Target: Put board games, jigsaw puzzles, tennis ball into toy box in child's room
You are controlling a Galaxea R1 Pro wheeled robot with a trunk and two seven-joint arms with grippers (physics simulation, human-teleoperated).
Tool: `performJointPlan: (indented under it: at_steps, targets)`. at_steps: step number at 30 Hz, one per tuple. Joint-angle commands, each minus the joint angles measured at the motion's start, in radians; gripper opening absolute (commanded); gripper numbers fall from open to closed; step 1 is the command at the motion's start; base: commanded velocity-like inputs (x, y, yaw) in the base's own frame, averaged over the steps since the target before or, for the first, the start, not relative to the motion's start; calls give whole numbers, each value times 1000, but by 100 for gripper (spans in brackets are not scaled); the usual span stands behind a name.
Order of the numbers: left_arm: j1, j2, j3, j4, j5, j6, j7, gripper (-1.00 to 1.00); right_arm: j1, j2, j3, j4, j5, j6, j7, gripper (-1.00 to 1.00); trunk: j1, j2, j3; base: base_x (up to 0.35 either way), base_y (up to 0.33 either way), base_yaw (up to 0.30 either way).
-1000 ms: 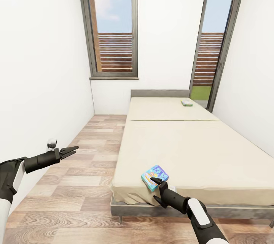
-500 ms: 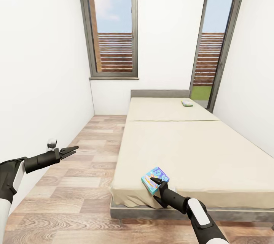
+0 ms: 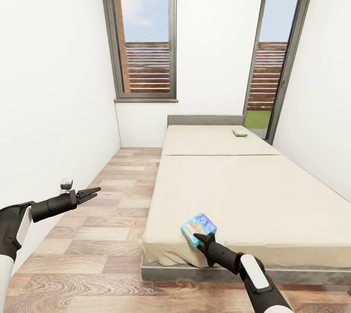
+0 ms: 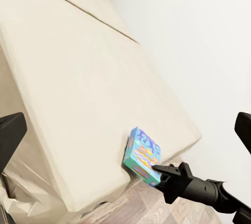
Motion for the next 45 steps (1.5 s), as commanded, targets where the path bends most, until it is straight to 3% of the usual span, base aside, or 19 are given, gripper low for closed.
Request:
performJointPlan:
  at_steps: [1, 8, 22, 23, 30, 38, 45]
  targets:
    - [-1, 0, 1, 0, 2, 10, -2, 100, -1, 1, -7, 0, 12, 7, 3, -100, 0, 0, -1, 0, 0, 0]
    - [0, 0, 1, 0, 2, 10, -2, 100, -1, 1, -7, 0, 10, 5, 4, -100, 0, 0, -1, 0, 0, 0]
    - [-1, 0, 0, 0, -1, 17, 1, 100, -1, -3, -7, -1, 8, 10, 14, -100, -54, 98, 43, 0, 0, 0]
    - [-2, 2, 0, 0, 3, 27, -4, 100, -1, -15, -11, -15, 10, 5, 28, -100, -54, 98, 43, 0, 0, 0]
    - [-6, 8, 4, 0, 2, 83, -5, 100, -1, -24, -32, -14, 6, -3, 32, -100, -77, 140, 62, 0, 0, 0]
    - [-10, 7, 4, 0, 3, 97, -5, 100, -1, -23, -39, -15, 8, 0, 181, -100, -108, 196, 87, 0, 0, 0]
    - [-11, 2, 2, 0, 2, 96, 0, 100, -15, -25, -37, -120, 15, 10, 195, -100, -134, 245, 109, 0, 0, 0]
